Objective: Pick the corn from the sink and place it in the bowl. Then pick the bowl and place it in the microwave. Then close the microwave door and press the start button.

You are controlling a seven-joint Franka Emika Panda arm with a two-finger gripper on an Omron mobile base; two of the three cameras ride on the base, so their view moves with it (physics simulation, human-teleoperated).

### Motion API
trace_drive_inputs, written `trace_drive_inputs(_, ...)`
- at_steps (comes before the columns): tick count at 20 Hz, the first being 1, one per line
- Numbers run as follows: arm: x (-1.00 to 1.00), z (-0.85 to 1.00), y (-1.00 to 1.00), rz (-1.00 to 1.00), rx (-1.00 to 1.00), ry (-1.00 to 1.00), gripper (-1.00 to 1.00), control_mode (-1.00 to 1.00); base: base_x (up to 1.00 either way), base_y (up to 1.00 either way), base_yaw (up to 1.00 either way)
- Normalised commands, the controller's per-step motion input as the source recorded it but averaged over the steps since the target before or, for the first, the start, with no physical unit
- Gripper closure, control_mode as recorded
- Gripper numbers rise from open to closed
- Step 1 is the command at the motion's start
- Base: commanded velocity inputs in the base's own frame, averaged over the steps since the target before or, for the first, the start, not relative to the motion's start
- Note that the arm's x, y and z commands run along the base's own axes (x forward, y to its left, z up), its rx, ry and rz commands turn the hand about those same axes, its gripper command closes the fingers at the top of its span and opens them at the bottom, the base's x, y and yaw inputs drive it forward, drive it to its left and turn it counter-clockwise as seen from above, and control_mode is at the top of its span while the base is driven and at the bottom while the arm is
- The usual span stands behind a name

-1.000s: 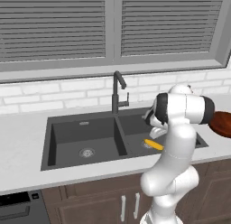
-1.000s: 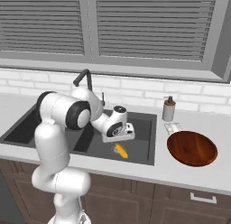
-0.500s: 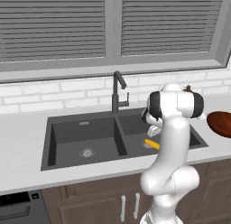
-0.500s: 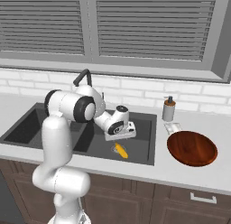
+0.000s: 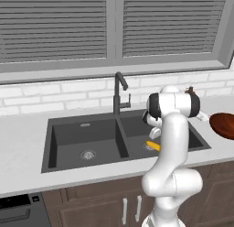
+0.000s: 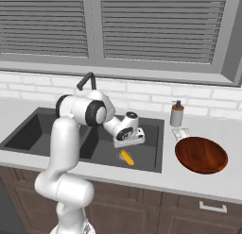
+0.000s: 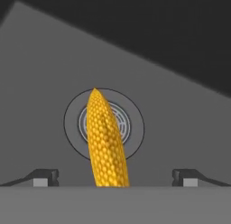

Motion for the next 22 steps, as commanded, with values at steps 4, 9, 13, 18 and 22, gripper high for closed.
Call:
trace_drive_inputs(4,0.0,-0.33,0.0,0.0,0.0,0.04,-1.0,-1.0,0.0,0.0,0.0)
trace_drive_inputs(9,0.01,-0.36,0.0,0.0,0.0,0.01,-1.0,-1.0,0.0,0.0,0.0)
trace_drive_inputs(13,0.09,-0.27,0.0,0.0,0.0,0.0,-1.0,-1.0,0.0,0.0,0.0)
trace_drive_inputs(18,0.02,-0.29,0.0,0.0,0.0,0.0,-1.0,-1.0,0.0,0.0,0.0)
trace_drive_inputs(22,0.0,-0.3,0.08,0.0,0.0,0.0,-1.0,-1.0,0.0,0.0,0.0)
